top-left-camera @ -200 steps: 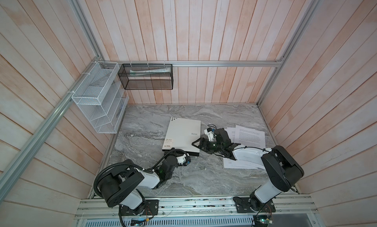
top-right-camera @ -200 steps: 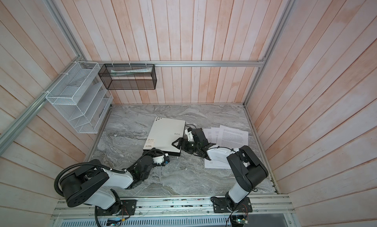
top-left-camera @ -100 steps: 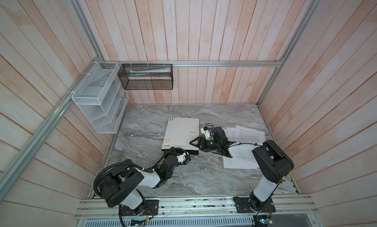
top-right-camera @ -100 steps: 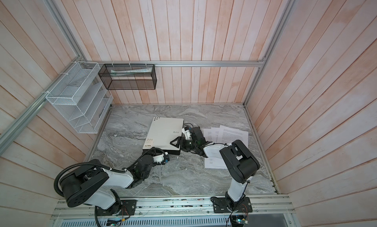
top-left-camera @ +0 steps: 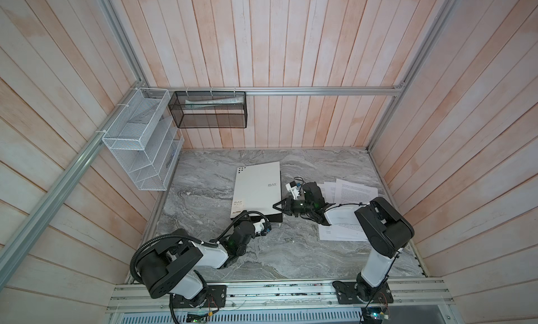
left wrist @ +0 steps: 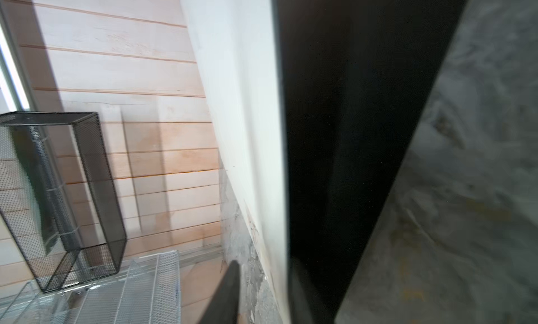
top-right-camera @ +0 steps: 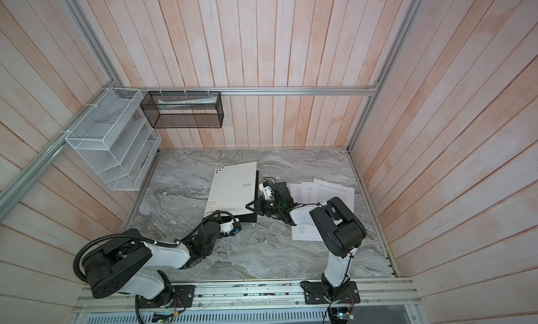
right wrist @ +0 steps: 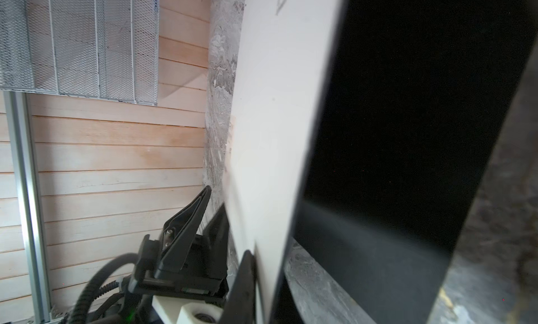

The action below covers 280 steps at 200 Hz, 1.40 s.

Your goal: Put the files into the folder

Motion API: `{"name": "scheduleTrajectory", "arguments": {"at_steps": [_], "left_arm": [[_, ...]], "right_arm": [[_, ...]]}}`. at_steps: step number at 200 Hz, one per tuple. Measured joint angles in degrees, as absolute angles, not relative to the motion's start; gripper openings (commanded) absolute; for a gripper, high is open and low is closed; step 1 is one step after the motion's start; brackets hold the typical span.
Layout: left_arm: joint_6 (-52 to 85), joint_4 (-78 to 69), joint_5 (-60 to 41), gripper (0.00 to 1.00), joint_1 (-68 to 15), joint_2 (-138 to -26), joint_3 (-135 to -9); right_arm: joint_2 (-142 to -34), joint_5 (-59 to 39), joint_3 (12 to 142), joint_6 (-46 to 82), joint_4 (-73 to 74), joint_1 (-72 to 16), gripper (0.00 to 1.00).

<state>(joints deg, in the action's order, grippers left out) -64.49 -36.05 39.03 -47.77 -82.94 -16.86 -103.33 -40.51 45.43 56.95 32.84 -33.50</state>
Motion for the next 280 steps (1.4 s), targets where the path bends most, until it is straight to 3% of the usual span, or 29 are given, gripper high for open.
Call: {"name": "scheduleTrajectory", "arguments": {"at_steps": [36, 72, 121, 179, 226, 280], "left_arm": [[-59.9, -21.3, 39.6, 0.84, -50.2, -70.9, -22.3], [-51.3, -5.1, 39.3, 0.9, -50.3, -62.6, -30.5], [-33.6, 12.5, 32.5, 0.95, -39.0, -62.1, -39.1], [-16.6, 24.9, 11.4, 0.95, -19.6, -72.4, -50.3], [-9.1, 27.7, -7.2, 0.96, -14.0, -78.1, -53.2], [-1.6, 26.9, -29.3, 1.0, -5.6, -88.8, -54.5]], "right_arm": [[-102.9, -39.8, 45.9, 56.1, 31.0, -33.6, 0.0], [-100.0, -38.3, 45.9, 54.7, 27.0, -33.6, 0.0], [-91.7, -34.6, 47.2, 50.9, 16.5, -33.6, 0.0], [-86.2, -30.7, 56.1, 43.1, -1.4, -33.6, 0.0], [-85.4, -28.9, 63.4, 37.4, -13.6, -33.6, 0.01], [-84.0, -28.1, 63.4, 37.4, -15.4, -34.0, 0.0]]}}
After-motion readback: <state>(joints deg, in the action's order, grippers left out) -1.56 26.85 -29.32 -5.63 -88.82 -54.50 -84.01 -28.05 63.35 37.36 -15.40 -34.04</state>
